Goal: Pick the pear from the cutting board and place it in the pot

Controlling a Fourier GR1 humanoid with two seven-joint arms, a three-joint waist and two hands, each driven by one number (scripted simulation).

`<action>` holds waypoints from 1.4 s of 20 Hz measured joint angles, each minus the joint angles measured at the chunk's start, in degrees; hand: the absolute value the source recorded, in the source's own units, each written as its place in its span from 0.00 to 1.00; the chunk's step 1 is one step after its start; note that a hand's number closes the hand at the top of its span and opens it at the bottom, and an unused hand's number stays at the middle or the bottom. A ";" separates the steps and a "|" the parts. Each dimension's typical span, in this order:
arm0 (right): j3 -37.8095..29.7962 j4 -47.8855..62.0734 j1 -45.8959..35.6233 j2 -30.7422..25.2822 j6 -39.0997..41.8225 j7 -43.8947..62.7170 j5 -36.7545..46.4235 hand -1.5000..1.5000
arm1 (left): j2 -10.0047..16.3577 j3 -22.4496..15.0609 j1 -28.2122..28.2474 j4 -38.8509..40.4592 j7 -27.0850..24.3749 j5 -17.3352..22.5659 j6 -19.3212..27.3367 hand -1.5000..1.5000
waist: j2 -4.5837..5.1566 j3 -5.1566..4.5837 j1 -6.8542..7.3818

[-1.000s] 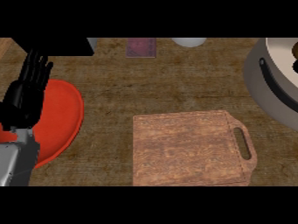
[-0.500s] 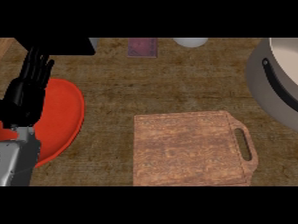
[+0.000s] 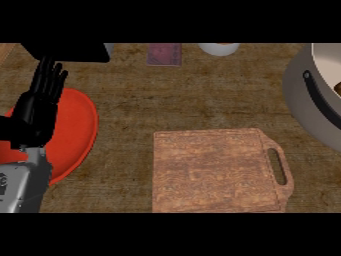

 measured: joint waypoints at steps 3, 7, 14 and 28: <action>-0.38 2.16 -0.81 -0.30 0.76 -4.38 -2.10 0.00 | -0.15 0.19 -0.08 0.66 -0.57 0.02 -0.14 0.50 | -0.06 -0.21 0.06; -1.92 2.60 -1.16 -0.39 -1.16 -11.06 -5.55 0.00 | -0.06 0.15 0.32 -0.75 0.59 0.11 -0.06 0.50 | -0.20 -0.18 0.04; -8.38 2.00 -3.01 0.08 -4.38 -16.54 -14.79 0.00 | -0.05 0.42 1.27 -1.10 0.64 0.26 -0.33 0.50 | -0.10 0.56 -0.57; -21.06 -2.10 5.09 -3.45 -0.39 -30.17 -36.77 0.00 | 1.07 2.57 0.74 1.00 -0.64 0.52 -1.49 0.50 | -0.27 0.44 -1.40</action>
